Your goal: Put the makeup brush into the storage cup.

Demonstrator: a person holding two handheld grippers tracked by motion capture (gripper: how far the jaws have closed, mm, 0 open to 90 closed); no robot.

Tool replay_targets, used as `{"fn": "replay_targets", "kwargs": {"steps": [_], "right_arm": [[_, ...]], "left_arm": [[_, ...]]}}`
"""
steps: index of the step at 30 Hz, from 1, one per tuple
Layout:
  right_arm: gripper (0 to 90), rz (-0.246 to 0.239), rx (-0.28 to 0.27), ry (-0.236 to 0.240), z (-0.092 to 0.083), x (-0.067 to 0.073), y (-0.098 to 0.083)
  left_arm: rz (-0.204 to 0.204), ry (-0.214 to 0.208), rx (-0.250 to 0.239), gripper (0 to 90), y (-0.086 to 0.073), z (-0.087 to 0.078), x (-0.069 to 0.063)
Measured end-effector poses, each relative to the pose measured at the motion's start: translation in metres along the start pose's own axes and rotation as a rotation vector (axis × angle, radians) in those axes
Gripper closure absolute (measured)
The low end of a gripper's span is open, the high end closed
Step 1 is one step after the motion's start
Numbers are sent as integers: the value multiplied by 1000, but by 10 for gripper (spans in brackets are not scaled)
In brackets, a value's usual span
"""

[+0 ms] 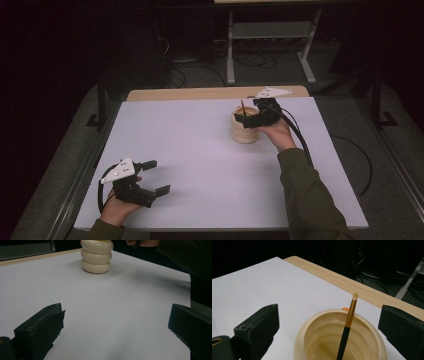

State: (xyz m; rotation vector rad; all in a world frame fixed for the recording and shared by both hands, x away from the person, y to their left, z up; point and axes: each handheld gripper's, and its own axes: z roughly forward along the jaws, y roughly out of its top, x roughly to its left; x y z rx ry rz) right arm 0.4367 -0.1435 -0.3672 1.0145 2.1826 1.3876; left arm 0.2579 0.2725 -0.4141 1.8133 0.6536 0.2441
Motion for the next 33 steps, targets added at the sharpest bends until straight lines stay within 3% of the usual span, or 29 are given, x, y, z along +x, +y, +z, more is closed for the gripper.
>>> {"fn": "replay_targets", "kwargs": {"steps": [6,33], "right_arm": [[14,-12,32,0,-7,-1,-1],[13,-25,13,18,-50,11,-28]], "left_arm": [[-6,-1,-2,0,2,2,0],[-14,13,-11,0,-2,-5,3]]}}
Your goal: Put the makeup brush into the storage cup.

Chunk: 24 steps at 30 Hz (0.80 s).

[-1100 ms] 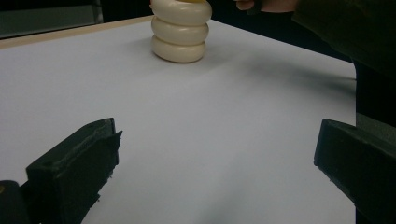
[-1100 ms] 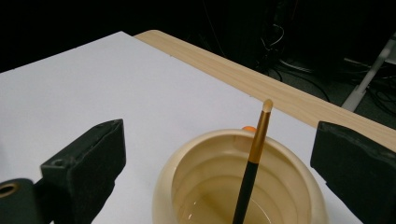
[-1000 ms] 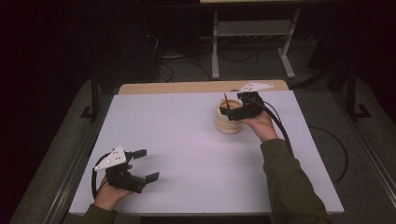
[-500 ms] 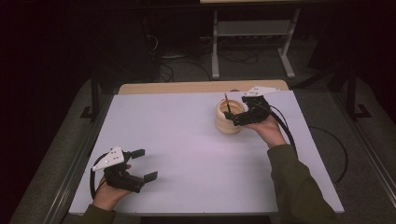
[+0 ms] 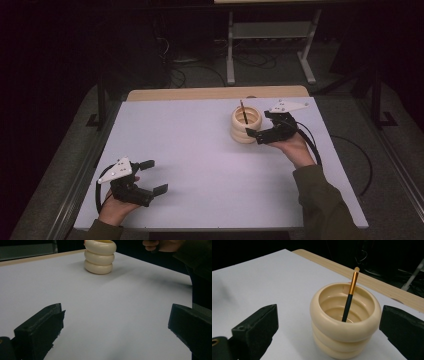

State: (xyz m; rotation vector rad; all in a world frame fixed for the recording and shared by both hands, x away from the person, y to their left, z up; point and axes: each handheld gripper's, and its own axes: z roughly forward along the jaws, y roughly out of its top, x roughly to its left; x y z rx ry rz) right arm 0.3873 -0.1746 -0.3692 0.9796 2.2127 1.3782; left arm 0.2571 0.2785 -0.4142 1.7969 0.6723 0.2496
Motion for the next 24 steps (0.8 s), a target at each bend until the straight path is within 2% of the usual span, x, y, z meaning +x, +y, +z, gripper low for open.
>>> {"fn": "replay_targets", "kwargs": {"steps": [8,24], "right_arm": [[14,9,-18,-1,-17,2,-10],[13,-19,-35,1,-46,17,-33]], "left_arm": [[5,5,3,0,1,-2,0],[-3,9,2,0,0,-3,0]]}}
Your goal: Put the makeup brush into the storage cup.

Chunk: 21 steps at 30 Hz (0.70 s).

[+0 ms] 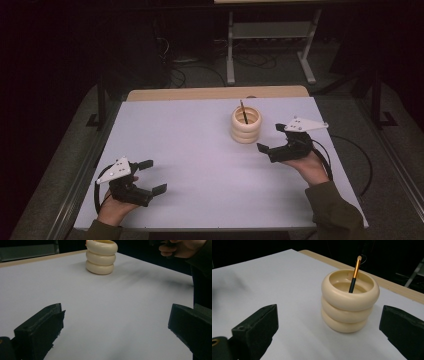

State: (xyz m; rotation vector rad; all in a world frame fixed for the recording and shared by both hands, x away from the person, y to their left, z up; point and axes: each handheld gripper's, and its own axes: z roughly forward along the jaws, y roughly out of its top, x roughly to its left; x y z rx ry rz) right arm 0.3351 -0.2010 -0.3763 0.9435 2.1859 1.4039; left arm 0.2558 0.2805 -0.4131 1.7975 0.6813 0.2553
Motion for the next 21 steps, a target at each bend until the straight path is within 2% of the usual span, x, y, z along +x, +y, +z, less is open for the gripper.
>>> {"fn": "replay_targets", "kwargs": {"steps": [21], "right_arm": [[13,11,-19,34,-29,17,-25]], "left_arm": [[3,9,3,0,-1,-3,0]]}}
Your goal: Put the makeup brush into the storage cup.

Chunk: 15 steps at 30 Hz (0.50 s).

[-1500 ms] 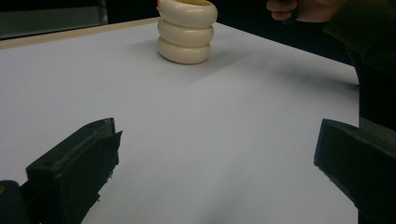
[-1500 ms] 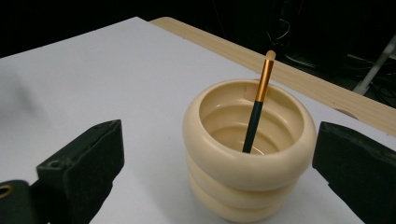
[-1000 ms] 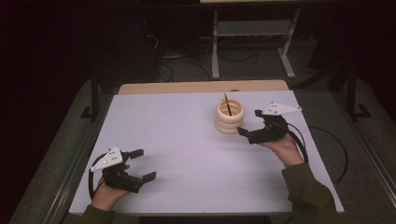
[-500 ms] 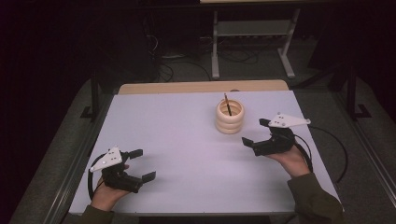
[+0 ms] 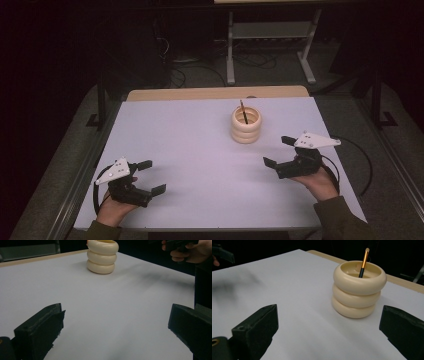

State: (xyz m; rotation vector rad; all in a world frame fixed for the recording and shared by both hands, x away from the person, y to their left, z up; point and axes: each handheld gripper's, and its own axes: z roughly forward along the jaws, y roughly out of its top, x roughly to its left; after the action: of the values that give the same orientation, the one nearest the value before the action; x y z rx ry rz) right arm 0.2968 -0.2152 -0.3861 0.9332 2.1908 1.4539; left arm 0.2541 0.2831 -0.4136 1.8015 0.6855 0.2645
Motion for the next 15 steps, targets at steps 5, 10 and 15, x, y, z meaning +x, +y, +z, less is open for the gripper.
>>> {"fn": "replay_targets", "kwargs": {"steps": [5,10,15], "right_arm": [[13,0,-7,2,-4,3,-6],[13,-2,-7,2,-9,4,-13],[13,3,-10,4,-14,5,-20]], "left_arm": [[0,2,2,0,0,-1,0],[0,2,-1,0,-1,0,0],[-1,2,-3,0,-1,0,-1]]}}
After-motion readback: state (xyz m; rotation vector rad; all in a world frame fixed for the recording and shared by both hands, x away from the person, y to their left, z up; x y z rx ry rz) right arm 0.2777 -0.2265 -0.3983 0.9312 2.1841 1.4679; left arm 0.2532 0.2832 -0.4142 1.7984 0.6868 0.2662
